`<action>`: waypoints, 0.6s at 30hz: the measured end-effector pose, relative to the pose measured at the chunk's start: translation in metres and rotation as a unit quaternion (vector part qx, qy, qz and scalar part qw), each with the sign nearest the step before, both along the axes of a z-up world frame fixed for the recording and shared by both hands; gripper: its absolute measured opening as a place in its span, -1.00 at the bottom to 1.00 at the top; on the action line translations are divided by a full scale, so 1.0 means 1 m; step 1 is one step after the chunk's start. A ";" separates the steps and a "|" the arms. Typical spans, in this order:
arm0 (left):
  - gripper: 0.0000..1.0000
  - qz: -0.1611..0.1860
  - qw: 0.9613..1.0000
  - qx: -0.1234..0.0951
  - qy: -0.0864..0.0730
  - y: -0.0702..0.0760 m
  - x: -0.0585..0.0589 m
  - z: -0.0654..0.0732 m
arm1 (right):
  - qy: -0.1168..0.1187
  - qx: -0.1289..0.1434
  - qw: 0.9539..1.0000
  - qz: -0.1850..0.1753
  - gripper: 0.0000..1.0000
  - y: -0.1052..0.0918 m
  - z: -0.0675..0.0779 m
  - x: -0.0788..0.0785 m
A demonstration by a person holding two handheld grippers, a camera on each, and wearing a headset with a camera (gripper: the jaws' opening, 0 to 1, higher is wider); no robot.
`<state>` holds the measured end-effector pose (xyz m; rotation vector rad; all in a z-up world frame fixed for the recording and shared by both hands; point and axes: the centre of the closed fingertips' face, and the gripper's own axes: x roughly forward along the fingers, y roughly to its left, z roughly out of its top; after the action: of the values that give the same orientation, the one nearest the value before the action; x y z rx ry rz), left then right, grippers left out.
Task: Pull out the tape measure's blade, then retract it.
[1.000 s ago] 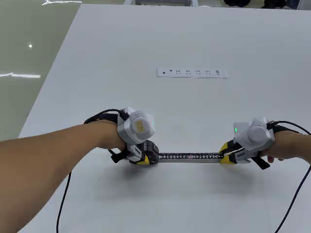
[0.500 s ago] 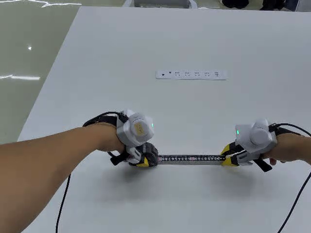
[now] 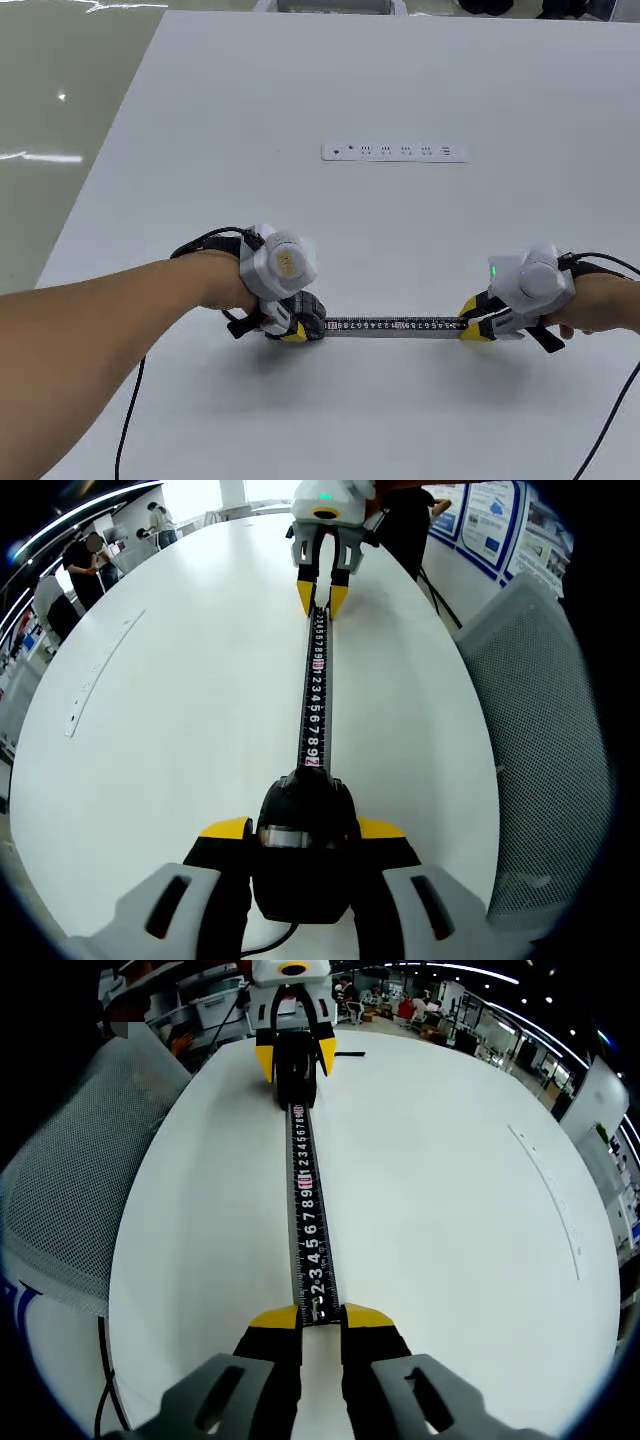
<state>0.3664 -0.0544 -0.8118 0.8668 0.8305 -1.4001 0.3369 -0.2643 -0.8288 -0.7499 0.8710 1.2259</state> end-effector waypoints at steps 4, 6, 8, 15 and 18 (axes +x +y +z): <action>-0.31 0.000 1.000 0.000 0.000 0.000 0.000 0.000 | 0.000 -0.001 1.000 0.001 -0.74 -0.001 0.000 -0.001; -0.31 0.000 1.000 0.000 0.000 0.000 0.000 0.000 | 0.000 -0.001 1.000 0.000 -0.74 -0.002 0.001 -0.001; -0.31 0.000 1.000 0.000 0.000 0.000 0.000 0.000 | 0.000 -0.001 1.000 -0.001 -0.74 -0.003 0.001 -0.002; -0.31 0.000 1.000 0.000 0.000 0.000 0.000 0.000 | -0.001 -0.001 1.000 -0.003 -0.74 -0.008 0.000 -0.001; -0.31 0.000 1.000 0.000 0.000 0.000 0.000 0.001 | -0.001 0.000 1.000 -0.005 -0.74 -0.009 -0.001 0.000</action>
<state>0.3660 -0.0544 -0.8112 0.8669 0.8311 -1.3991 0.3373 -0.2737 -0.8302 -0.7457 0.8727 1.2170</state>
